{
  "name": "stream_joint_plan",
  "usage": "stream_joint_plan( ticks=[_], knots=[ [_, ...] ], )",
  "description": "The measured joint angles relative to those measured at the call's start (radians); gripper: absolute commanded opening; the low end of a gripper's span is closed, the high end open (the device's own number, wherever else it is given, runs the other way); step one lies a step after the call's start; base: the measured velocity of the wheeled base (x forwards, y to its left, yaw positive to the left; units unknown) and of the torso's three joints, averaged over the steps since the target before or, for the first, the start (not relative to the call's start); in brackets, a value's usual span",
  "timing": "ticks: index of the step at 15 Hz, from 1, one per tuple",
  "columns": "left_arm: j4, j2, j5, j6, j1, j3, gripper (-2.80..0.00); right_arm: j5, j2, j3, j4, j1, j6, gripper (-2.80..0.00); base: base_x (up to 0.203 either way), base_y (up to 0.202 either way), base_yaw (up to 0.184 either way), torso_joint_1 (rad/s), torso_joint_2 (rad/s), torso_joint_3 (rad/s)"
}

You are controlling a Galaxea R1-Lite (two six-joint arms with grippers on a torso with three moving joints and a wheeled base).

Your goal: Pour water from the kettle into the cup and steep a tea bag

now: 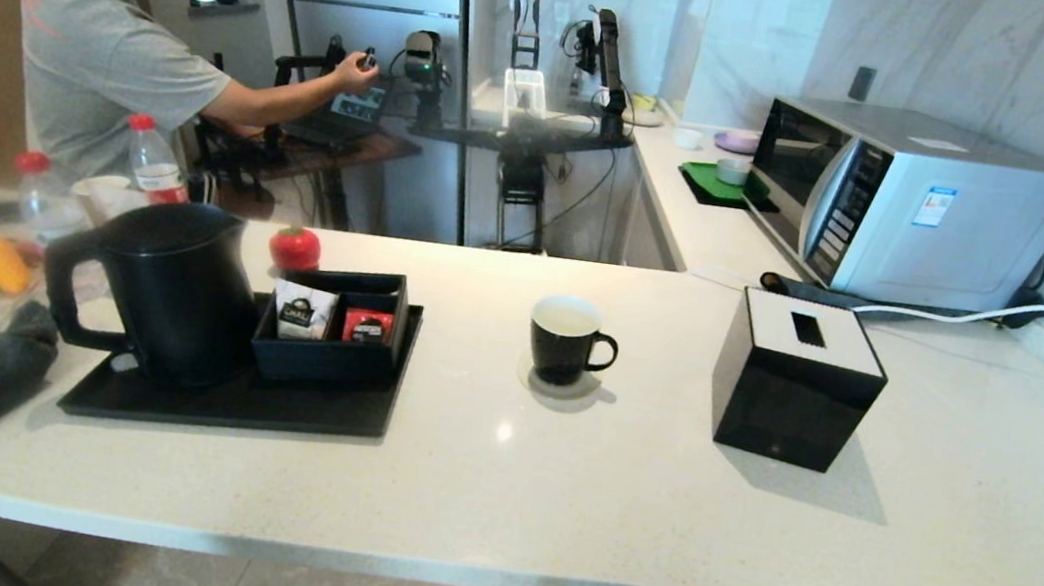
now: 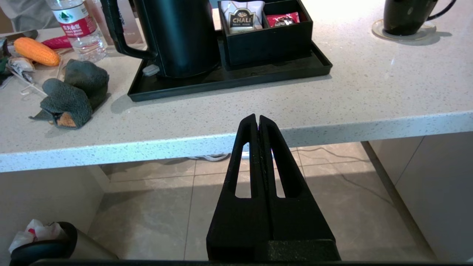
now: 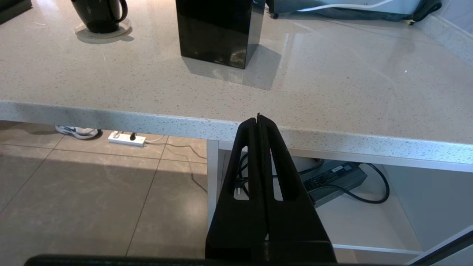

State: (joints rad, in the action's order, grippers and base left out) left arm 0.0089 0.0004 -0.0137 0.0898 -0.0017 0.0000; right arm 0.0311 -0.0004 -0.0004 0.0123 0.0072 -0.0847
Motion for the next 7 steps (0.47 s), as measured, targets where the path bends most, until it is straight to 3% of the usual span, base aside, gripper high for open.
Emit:
stream_joint_plan(
  ticks=[7],
  knots=[
    [0.000,0.000,0.000,0.000,0.000,0.000,-2.80,0.001,-0.003,0.000,-0.008,0.000,-0.002,-2.80,0.000,0.000,0.000,0.000,0.00,0.000]
  ],
)
